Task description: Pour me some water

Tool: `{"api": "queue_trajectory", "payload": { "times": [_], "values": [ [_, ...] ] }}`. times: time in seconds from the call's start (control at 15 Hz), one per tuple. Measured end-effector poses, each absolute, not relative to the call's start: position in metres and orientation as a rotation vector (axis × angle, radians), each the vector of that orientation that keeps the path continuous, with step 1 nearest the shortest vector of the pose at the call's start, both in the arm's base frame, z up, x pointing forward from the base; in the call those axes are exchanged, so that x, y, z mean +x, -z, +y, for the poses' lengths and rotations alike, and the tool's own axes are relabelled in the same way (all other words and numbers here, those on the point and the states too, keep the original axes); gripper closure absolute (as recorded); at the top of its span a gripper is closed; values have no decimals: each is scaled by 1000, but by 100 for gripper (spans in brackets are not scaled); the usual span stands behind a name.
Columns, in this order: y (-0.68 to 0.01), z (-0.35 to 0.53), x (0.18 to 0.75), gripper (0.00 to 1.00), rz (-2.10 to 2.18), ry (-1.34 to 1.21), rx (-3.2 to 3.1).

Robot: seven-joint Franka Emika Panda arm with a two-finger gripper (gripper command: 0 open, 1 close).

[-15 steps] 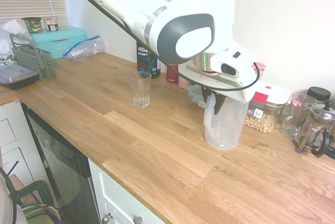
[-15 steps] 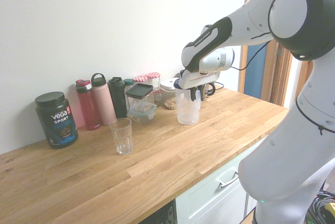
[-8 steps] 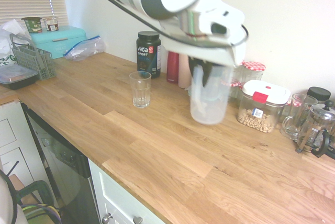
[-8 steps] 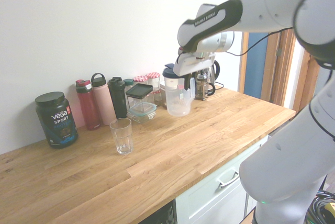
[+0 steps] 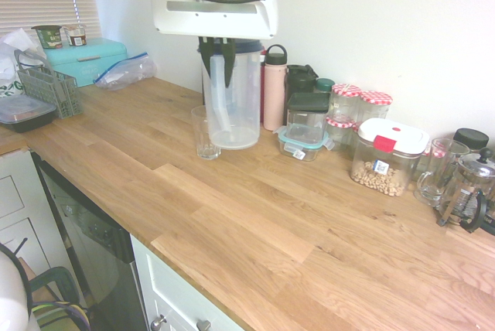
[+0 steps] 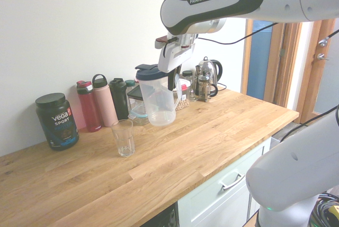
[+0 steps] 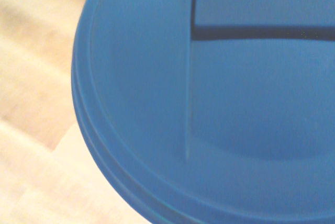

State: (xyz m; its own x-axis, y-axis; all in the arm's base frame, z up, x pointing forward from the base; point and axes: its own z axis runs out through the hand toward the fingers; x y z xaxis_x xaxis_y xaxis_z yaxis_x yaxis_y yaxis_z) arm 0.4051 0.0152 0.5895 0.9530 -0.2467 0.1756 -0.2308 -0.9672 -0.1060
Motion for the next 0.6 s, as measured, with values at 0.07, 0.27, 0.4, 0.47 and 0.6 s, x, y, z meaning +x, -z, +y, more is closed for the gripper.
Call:
{"api": "queue_trajectory", "payload": {
  "times": [0.07,0.27,0.4,0.47,0.6],
  "values": [
    [-589,22,417,100,299,230,-3049],
    [-597,41,452,100,97,68,-3137],
    [-599,51,471,100,-30,-31,-3214],
    [-601,55,477,100,-94,-79,-3252],
    [-603,63,484,100,-228,-156,-3333]
  ]
}}
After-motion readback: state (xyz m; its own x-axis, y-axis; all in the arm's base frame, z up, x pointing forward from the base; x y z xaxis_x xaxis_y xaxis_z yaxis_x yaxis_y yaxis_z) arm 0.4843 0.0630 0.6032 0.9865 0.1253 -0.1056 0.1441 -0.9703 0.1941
